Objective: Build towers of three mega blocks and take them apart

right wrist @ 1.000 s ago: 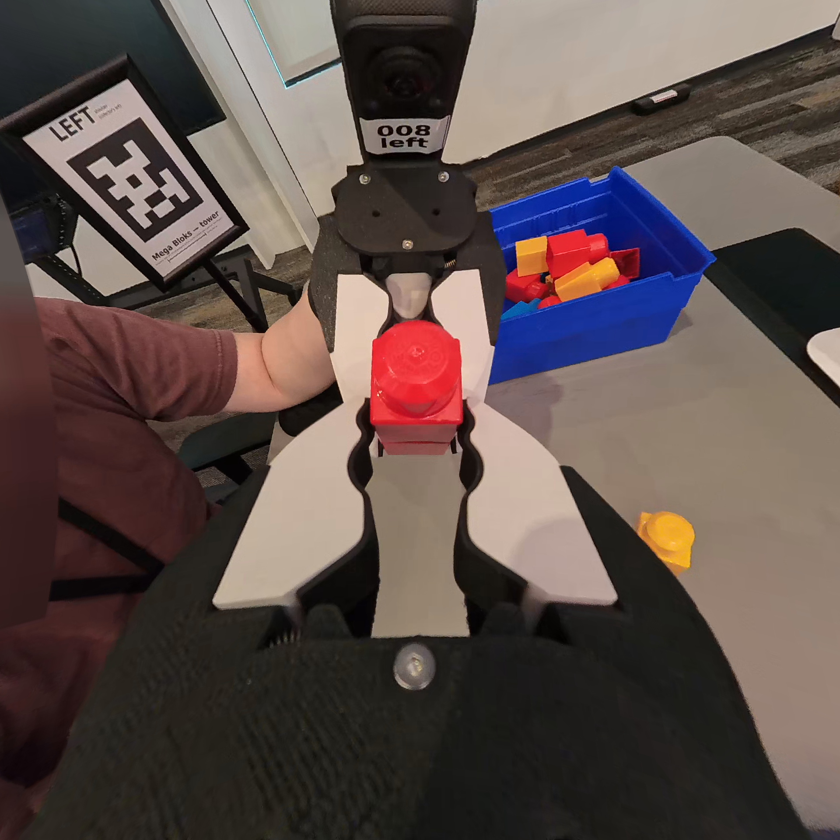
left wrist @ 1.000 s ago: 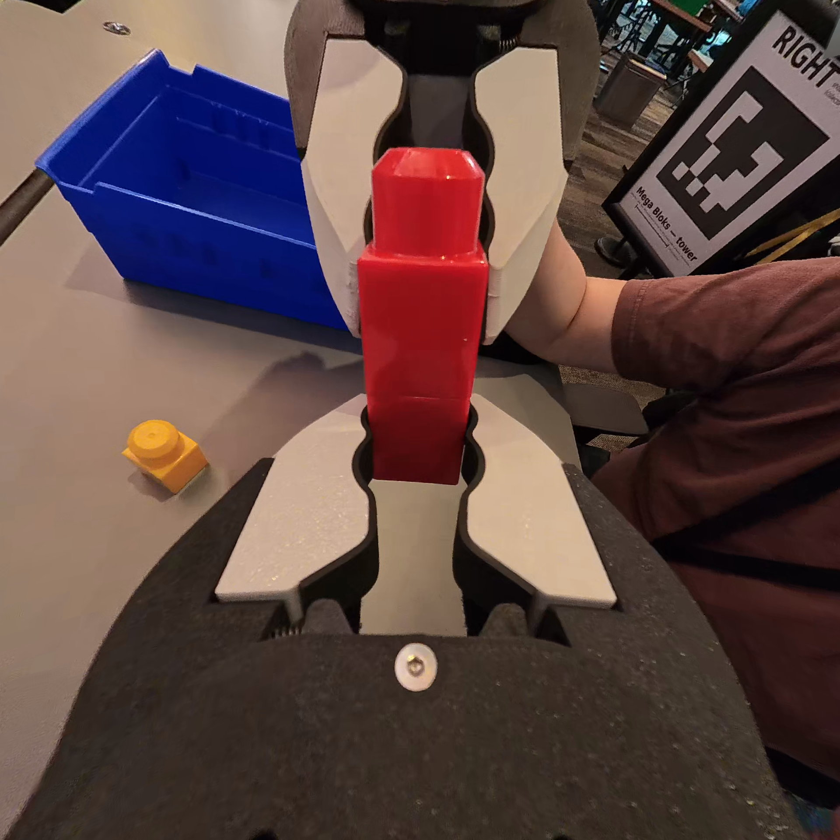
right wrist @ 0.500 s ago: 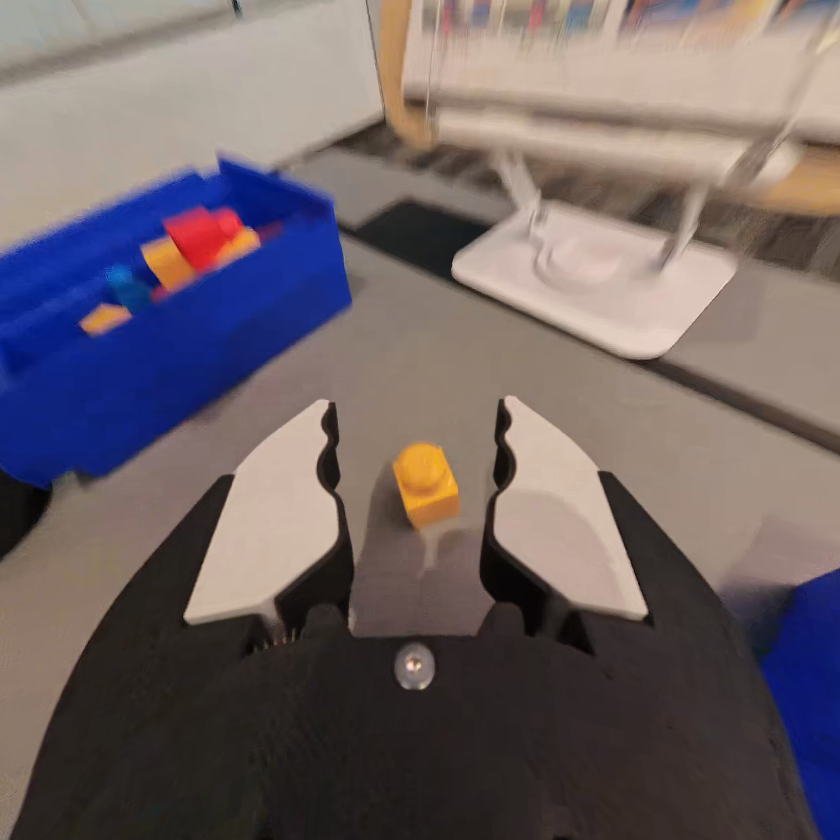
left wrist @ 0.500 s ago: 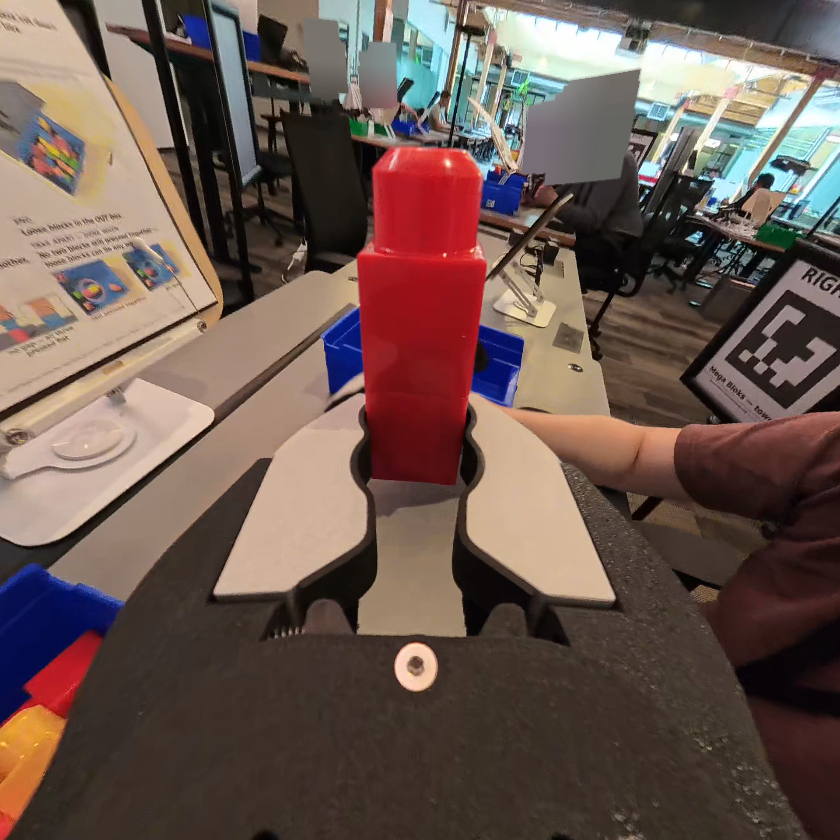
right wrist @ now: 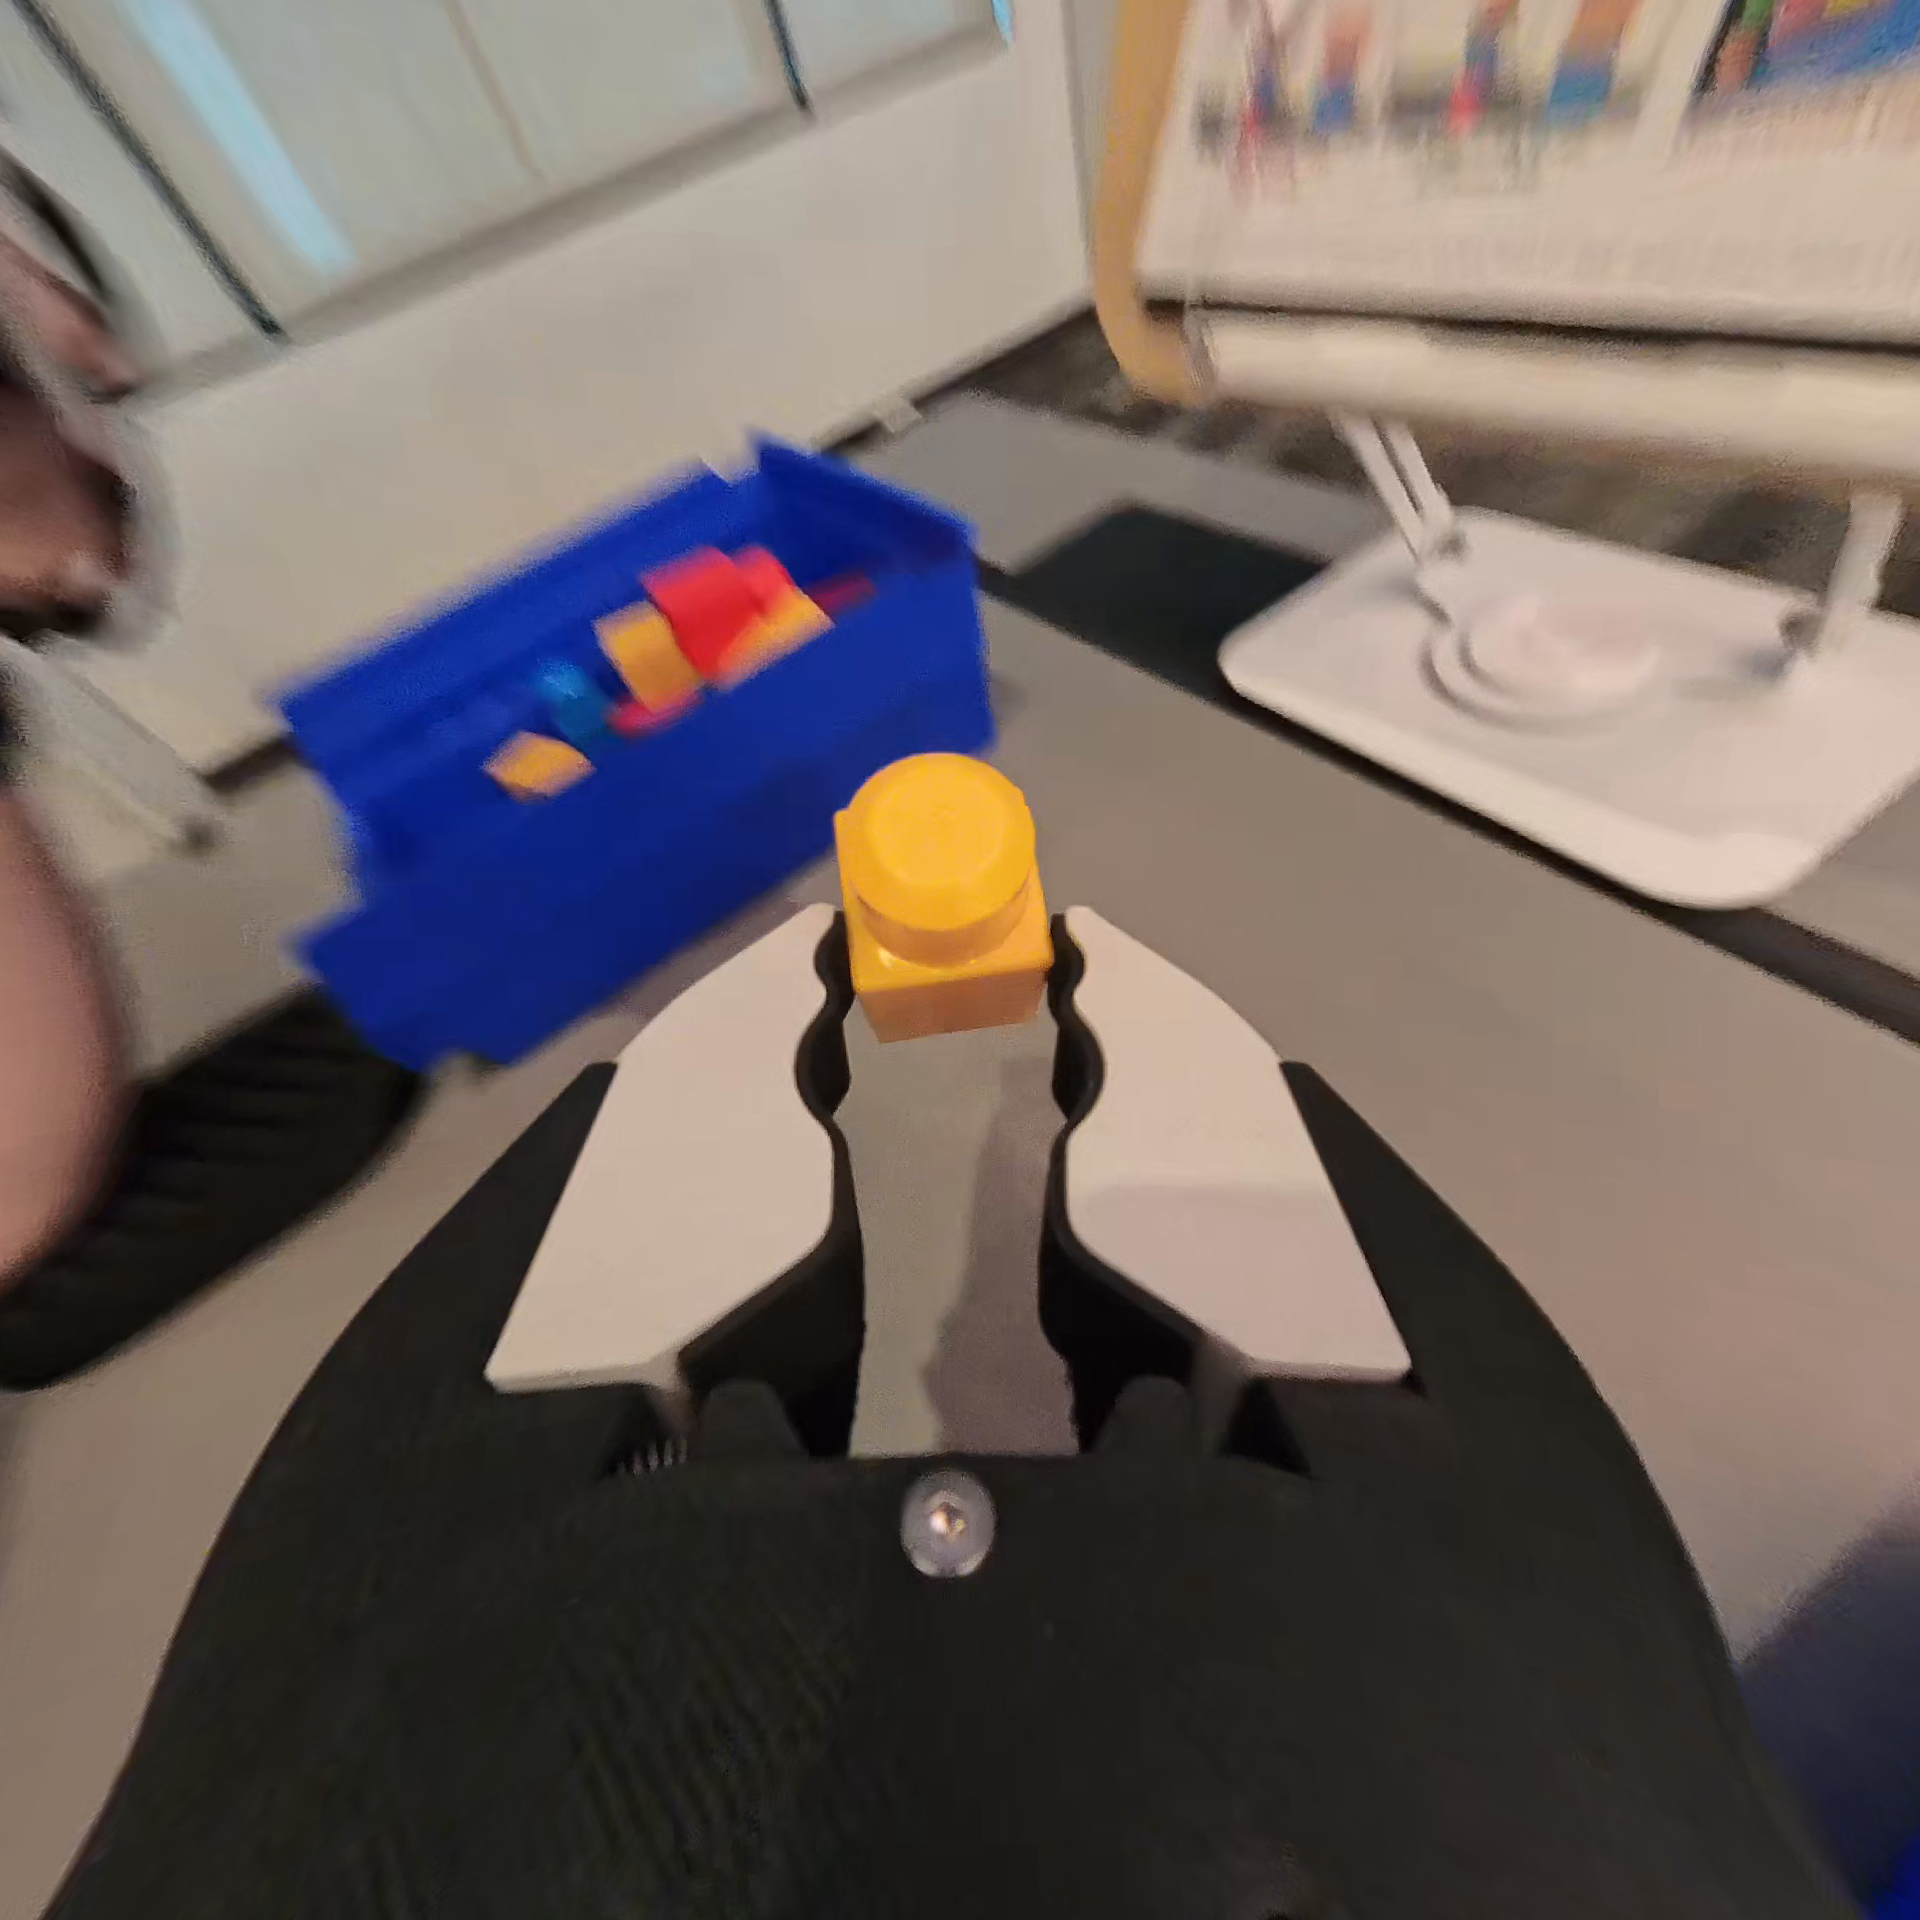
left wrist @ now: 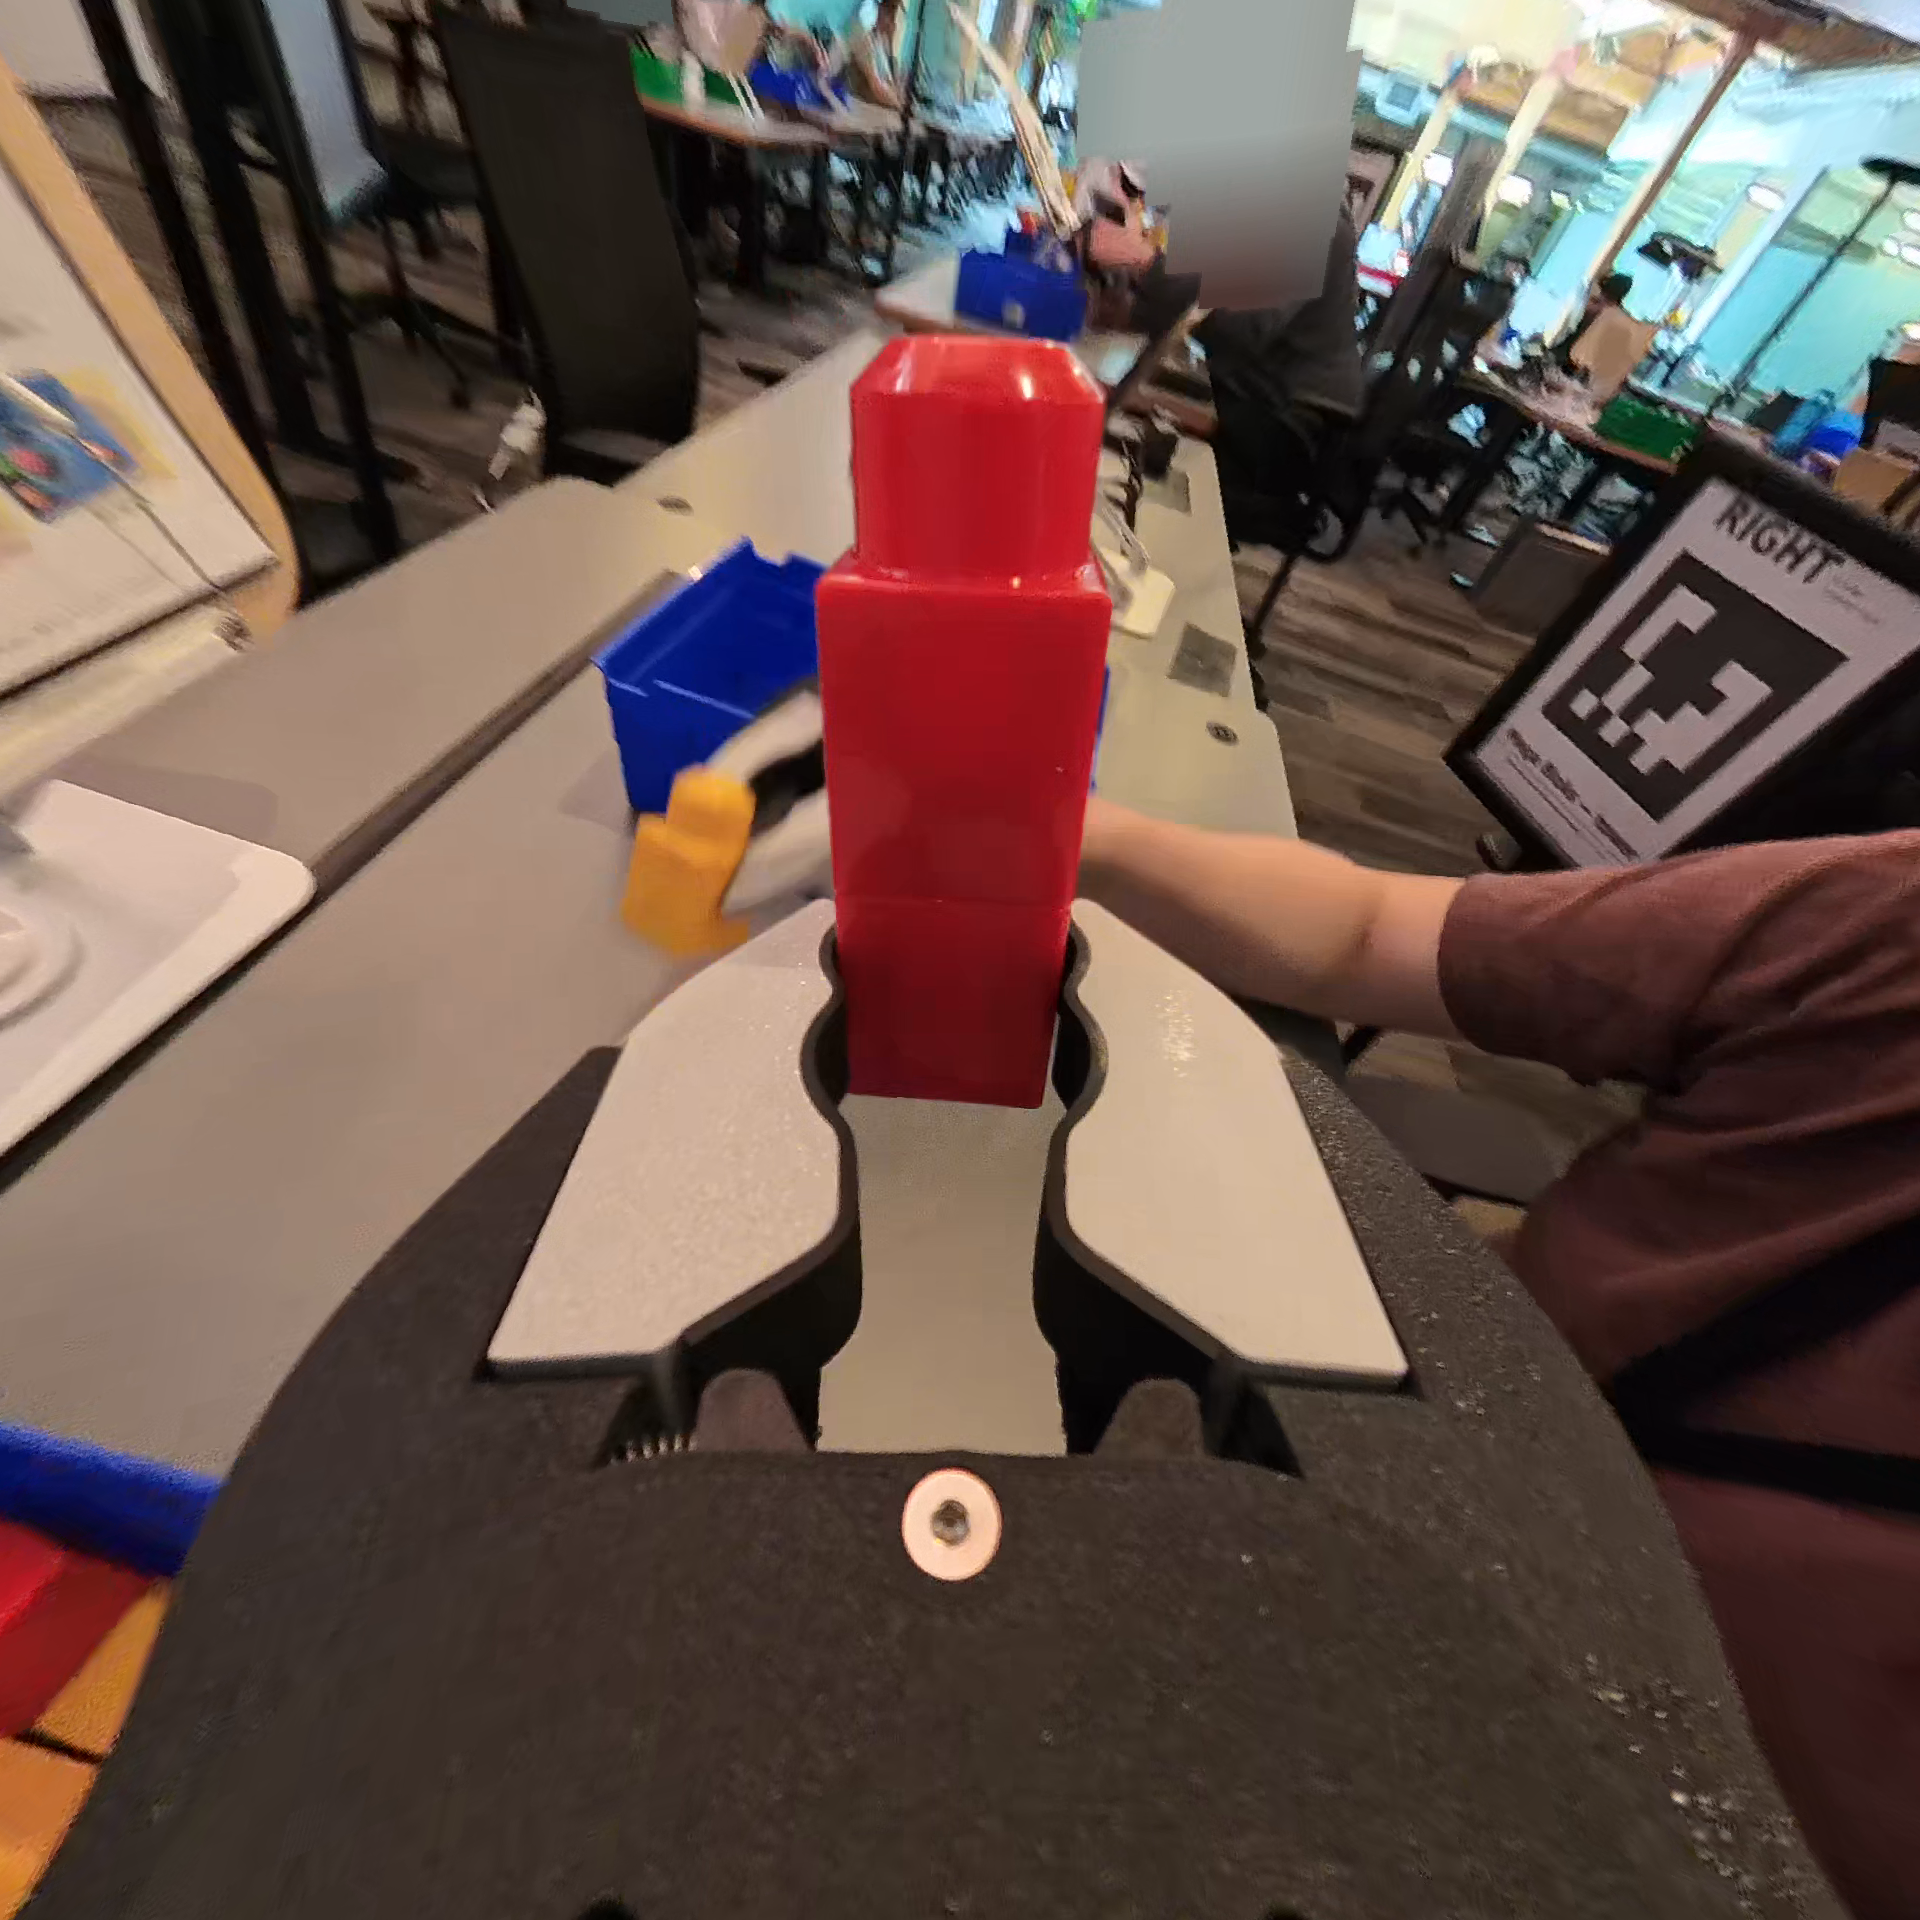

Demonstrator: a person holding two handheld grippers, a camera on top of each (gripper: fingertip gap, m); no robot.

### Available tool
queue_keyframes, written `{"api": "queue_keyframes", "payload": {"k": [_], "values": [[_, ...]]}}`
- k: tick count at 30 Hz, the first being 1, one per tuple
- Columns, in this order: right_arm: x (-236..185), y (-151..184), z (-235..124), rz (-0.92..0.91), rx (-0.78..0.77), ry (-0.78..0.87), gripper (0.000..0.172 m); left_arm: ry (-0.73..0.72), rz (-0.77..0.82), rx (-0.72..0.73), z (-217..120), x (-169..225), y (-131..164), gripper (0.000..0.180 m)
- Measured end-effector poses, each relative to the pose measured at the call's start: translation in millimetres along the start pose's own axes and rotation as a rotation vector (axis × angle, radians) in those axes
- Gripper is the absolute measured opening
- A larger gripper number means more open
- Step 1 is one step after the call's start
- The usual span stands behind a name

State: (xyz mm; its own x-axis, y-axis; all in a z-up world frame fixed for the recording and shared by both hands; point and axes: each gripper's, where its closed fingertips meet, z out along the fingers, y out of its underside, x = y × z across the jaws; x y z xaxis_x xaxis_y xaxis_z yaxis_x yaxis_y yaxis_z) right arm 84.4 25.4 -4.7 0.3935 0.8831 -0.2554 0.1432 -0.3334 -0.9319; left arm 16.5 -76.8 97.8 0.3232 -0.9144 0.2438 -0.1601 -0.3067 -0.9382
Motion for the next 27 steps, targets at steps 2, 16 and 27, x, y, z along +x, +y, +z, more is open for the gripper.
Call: {"api": "queue_keyframes", "payload": {"k": [2, 16, 27], "values": [[-24, -38, -30, 0.033, 0.100, -0.122, 0.036, 0.033, -0.003, -0.078, 17, 3, 14, 0.035], [-97, -45, -83, -0.030, -0.104, -0.442, 0.036, 0.143, -0.002, -0.458, 93, 28, 84, 0.035], [-103, -61, -73, -0.001, 0.034, -0.478, 0.037, 0.200, -0.053, -0.406, 96, 35, 77, 0.035]]}}
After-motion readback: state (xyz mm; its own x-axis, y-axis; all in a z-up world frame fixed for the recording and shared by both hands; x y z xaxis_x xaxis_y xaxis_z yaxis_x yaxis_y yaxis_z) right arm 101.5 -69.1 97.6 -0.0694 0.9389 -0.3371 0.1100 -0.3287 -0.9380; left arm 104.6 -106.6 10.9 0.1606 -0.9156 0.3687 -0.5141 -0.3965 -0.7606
